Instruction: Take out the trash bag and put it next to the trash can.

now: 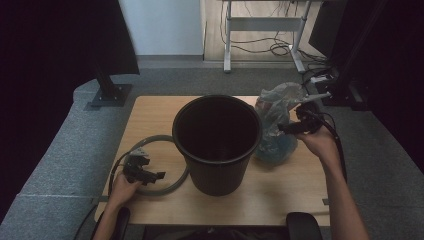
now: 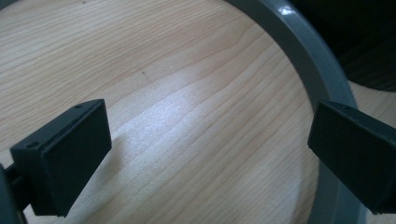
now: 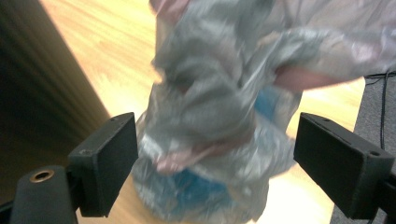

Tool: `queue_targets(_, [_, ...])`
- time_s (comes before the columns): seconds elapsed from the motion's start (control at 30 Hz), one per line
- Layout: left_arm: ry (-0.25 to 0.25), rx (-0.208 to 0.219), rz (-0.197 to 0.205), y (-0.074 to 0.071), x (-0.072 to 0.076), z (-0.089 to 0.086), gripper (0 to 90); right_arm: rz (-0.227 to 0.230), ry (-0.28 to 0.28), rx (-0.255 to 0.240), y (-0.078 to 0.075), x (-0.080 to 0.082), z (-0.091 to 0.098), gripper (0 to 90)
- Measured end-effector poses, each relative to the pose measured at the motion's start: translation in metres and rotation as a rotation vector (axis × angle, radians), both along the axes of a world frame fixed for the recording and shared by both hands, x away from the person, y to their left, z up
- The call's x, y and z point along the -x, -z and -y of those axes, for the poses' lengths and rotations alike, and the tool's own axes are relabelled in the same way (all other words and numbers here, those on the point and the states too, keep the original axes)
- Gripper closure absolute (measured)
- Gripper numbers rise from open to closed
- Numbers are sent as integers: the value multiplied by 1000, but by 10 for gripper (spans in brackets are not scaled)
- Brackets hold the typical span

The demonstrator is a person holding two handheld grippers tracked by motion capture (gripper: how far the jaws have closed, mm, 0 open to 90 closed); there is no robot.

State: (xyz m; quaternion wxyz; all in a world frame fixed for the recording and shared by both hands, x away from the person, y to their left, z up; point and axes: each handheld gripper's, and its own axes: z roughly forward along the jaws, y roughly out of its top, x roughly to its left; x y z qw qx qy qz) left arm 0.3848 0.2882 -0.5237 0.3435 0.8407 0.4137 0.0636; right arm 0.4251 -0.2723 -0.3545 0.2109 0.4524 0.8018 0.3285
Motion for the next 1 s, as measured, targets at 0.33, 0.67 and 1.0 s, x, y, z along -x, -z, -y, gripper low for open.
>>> queue_targets(0.33, [-28,-60,2,4,-1,-2,0,12,-8,-39,32,31,14,87])
queue_targets(0.67, [-54,-97,11,6,-1,-6,0,41,36,-52,78,57,19,6])
queue_targets(1.0, [-68,-126,10,8,0,-8,0,0,78,-12,130,66,20,0])
